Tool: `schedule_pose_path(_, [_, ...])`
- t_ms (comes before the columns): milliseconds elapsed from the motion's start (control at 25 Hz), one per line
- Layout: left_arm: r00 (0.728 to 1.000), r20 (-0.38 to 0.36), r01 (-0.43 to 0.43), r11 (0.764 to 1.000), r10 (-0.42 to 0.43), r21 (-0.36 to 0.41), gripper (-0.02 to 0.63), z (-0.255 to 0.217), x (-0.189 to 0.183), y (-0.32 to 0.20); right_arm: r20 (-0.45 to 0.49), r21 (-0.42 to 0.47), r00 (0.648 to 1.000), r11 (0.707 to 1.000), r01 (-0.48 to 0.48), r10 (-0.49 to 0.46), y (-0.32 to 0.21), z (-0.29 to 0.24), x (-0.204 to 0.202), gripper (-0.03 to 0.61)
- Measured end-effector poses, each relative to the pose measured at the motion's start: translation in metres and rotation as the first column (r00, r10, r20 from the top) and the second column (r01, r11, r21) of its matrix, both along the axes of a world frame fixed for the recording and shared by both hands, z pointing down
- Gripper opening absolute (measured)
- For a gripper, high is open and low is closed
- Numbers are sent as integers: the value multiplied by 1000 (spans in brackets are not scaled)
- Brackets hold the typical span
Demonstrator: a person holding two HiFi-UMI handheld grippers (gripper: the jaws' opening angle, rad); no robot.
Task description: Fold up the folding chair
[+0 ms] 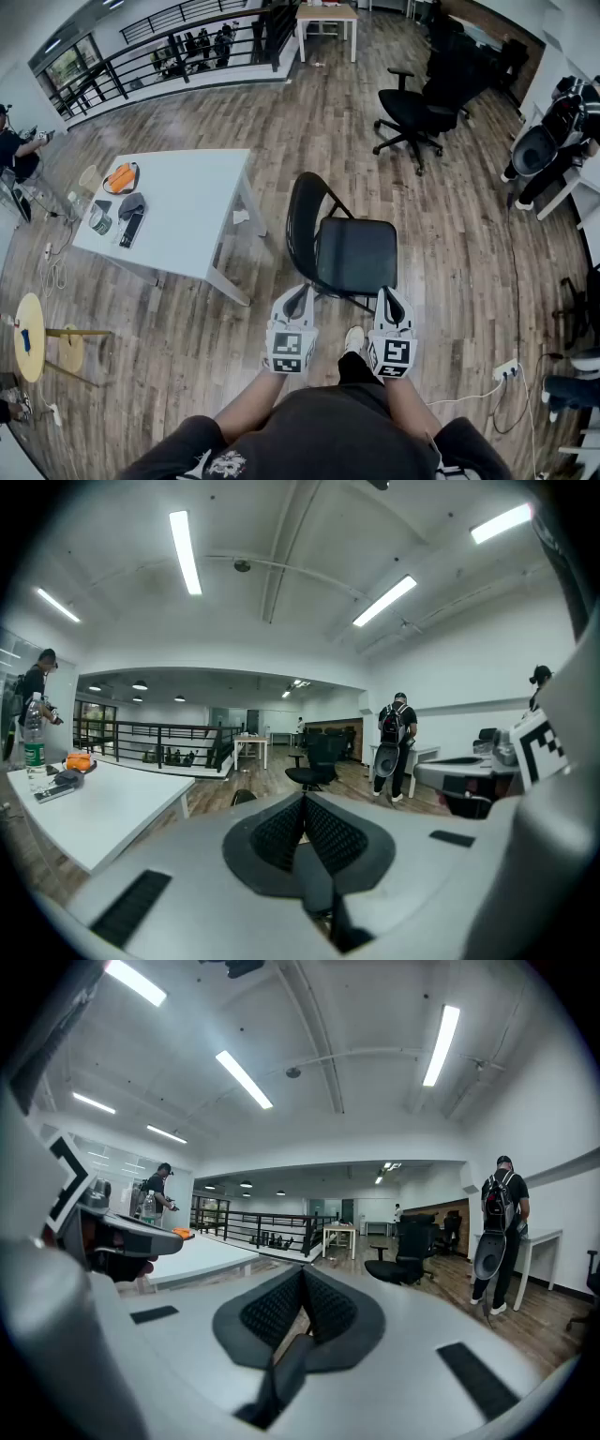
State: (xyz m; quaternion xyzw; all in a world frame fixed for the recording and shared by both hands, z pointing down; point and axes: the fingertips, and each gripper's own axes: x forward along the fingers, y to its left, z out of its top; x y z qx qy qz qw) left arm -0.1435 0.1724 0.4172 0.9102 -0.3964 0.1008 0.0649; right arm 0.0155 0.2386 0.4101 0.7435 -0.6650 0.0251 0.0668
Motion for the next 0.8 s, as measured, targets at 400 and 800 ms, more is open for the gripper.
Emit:
schedule_pose_path(400, [997,62,37,998,-34,-41,5,30,88,-93,44,-81,999,997,18,-14,-77,42,90,12])
schedule_pose_path(800, [993,117,41,995,-30,-94,5,57,166,-146,82,-139,994,987,83,-72,-135,82,166,12])
